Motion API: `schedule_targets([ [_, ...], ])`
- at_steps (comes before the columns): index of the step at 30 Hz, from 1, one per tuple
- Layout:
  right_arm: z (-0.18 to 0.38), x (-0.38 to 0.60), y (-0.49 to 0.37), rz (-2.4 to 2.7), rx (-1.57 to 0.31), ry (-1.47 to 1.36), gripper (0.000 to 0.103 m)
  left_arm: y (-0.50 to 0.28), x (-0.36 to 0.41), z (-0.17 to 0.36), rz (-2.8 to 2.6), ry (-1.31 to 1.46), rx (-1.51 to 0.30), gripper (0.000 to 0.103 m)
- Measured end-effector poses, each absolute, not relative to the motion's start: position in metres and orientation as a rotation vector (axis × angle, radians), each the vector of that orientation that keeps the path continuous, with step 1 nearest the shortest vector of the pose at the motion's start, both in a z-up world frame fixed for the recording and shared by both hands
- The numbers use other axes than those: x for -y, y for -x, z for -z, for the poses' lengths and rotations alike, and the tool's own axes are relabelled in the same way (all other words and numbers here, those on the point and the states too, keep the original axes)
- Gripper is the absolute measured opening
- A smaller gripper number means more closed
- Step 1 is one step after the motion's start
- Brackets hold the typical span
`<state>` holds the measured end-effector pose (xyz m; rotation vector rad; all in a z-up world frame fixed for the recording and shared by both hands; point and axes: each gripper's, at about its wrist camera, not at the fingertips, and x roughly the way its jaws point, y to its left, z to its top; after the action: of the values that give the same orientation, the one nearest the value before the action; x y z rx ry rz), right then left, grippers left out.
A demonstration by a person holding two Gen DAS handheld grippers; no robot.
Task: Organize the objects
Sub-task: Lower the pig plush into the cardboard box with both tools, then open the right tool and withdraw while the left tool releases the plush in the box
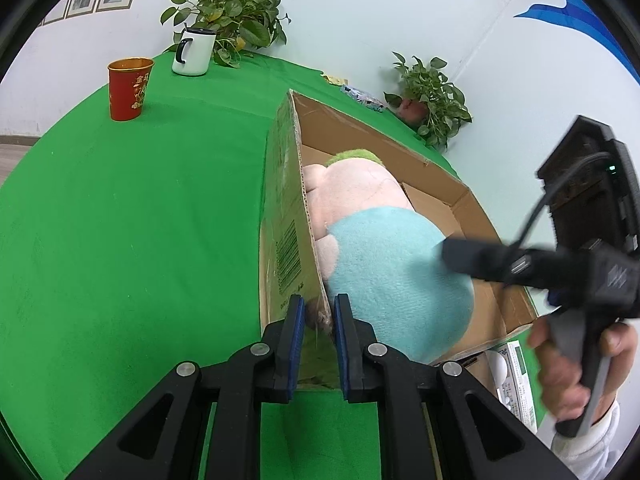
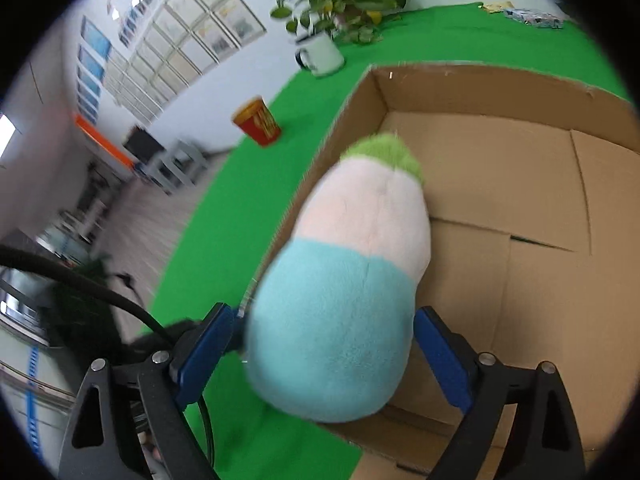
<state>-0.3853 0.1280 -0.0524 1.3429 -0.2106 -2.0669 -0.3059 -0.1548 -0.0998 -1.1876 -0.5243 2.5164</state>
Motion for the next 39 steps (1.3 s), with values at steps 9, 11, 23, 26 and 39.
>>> schedule_targets([
  [9, 0.072, -0.117, 0.39, 2.035, 0.261, -1.379, 0.073, 0.31, 0.152, 0.097, -2.551, 1.2, 0.466, 0.012],
  [11, 0.071, -0.117, 0.39, 2.04, 0.274, -1.373, 0.073, 0.308, 0.151, 0.095, -2.56, 1.204, 0.444, 0.011],
  [23, 0.026, -0.167, 0.294, 2.566, 0.022, -1.069, 0.102, 0.238, 0.105, 0.013, -2.809, 0.84, 0.221, 0.089],
  [26, 0.032, -0.182, 0.268, 2.602, 0.035, -1.041, 0.102, 0.242, 0.074, 0.01, -2.775, 0.858, 0.128, 0.089],
  [39, 0.055, -0.224, 0.195, 2.472, 0.198, -1.096, 0.103, 0.306, 0.033, 0.075, -2.798, 1.215, 0.04, 0.055],
])
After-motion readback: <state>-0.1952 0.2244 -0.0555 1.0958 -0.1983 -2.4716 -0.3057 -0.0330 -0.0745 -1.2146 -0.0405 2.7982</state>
